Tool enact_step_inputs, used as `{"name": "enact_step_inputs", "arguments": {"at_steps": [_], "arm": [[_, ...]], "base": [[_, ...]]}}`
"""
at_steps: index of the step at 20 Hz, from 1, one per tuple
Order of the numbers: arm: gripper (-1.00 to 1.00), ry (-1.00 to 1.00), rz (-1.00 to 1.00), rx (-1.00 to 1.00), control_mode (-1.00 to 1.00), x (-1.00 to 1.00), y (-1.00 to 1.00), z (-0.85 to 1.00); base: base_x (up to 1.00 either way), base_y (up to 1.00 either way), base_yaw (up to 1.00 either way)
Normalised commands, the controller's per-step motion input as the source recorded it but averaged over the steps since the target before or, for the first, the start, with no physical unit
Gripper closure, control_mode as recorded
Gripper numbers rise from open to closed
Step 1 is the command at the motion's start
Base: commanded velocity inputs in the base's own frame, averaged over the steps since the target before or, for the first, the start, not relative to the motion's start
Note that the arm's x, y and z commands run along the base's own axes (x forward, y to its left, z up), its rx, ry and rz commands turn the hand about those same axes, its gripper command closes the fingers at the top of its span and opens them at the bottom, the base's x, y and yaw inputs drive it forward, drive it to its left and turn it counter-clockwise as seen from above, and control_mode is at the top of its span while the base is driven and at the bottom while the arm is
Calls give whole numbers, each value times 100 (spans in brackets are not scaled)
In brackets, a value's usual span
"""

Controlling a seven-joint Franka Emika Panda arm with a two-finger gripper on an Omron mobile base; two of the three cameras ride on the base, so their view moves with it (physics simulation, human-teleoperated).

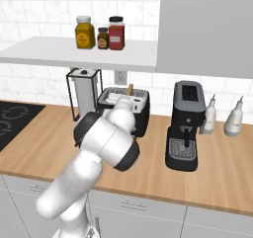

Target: Start the toaster. Once the lever pops up, take the bread to the plate on the dining counter.

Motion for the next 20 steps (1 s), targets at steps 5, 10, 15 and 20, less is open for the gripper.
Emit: {"name": "enact_step_inputs", "arguments": {"at_steps": [5, 10, 15, 20], "arm": [[100, -16, -8, 7, -100, -6, 1, 35], [100, -12, -8, 3, -100, -16, 13, 21], [100, -16, -6, 3, -100, -36, 8, 21], [100, -15, -5, 10, -100, -43, 9, 28]], "base": [[0, 0, 0], [0, 0, 0], [0, 0, 0], [0, 0, 0]]}}
